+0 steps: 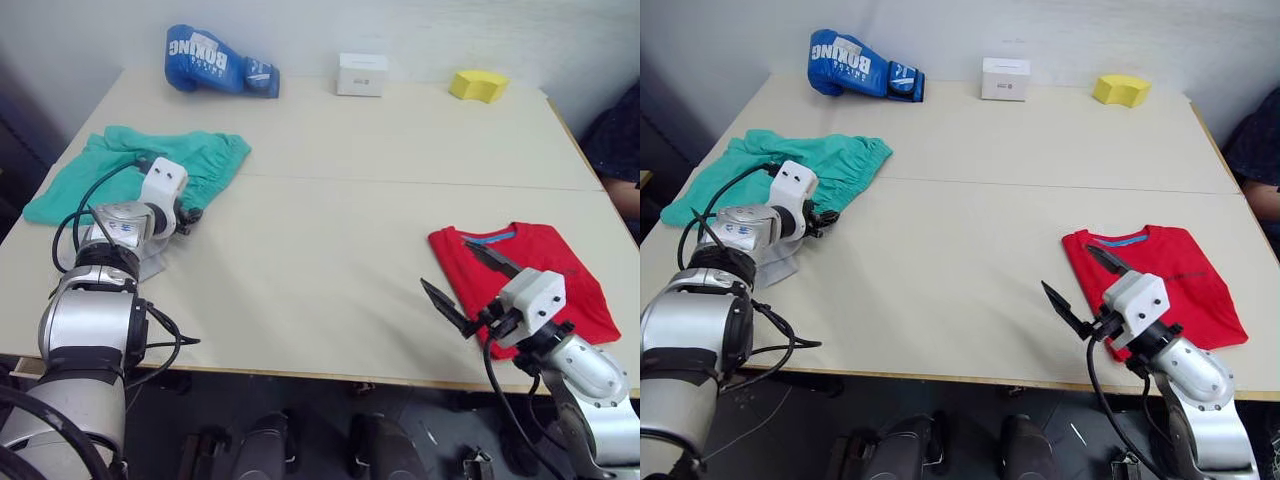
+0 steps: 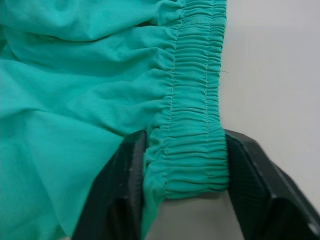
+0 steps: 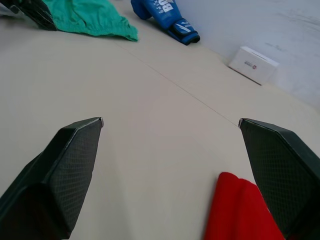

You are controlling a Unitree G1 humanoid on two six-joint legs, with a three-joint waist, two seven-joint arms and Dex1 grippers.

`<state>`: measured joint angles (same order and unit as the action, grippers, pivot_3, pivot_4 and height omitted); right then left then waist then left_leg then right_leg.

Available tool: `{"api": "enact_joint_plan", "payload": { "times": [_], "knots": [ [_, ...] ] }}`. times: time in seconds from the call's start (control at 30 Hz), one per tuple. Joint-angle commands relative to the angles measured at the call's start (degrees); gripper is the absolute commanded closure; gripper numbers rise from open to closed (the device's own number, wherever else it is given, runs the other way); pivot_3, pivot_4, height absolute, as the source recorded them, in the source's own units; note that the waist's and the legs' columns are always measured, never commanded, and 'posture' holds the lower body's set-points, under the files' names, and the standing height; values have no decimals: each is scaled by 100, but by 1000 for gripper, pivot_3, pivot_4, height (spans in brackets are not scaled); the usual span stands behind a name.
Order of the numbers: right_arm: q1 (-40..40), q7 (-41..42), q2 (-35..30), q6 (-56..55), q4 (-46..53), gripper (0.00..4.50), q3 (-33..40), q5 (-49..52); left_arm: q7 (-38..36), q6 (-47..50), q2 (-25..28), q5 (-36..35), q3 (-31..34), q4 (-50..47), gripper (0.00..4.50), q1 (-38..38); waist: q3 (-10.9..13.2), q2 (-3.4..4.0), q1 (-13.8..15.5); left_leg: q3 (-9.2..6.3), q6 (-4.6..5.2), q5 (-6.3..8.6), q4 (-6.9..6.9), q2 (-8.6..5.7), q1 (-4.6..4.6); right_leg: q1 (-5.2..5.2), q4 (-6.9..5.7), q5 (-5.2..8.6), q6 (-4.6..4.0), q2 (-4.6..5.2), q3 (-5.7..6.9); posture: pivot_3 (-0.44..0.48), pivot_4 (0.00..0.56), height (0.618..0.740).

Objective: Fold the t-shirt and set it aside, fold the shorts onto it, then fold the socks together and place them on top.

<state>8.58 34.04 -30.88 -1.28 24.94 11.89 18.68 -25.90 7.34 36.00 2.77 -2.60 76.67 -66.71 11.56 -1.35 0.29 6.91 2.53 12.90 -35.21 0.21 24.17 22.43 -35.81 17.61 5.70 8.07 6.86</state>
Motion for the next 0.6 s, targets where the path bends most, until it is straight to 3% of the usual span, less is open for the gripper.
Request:
{"api": "enact_joint_plan", "payload": {
  "times": [0.03,0.17,0.4,0.5,0.6],
  "knots": [
    [71,-116,32,-27,310,0,133,-66,-75,-641,-48,-132,387,-57,3384,-208,1,-3,-1,-1,-2,-2,0,2,2,3,-3,-1,-1,0,-1,0,150,740],
    [162,-344,102,164,398,0,302,29,-384,-1076,-184,-245,676,-152,4457,-684,11,-19,25,0,-11,-10,-2,-2,8,7,-3,-1,-1,1,2,0,150,740],
    [161,-149,-203,180,38,0,799,33,-2335,-1682,-721,-471,645,-801,4457,-1596,21,-37,123,8,11,4,-39,-25,33,5,8,-3,3,-15,8,0,150,740],
    [139,12,-309,62,-199,0,840,-47,-3465,-1189,-1341,-860,448,-1794,4457,-1373,21,-37,114,19,31,14,-51,-33,34,-3,20,-10,17,-9,-2,0,150,740],
    [115,160,-371,-40,-379,0,841,-74,-3976,-505,-1830,-1090,92,-3104,4457,-731,20,-33,103,17,63,12,-78,-31,41,-6,12,-8,20,-10,-2,0,150,740]
  ]
}}
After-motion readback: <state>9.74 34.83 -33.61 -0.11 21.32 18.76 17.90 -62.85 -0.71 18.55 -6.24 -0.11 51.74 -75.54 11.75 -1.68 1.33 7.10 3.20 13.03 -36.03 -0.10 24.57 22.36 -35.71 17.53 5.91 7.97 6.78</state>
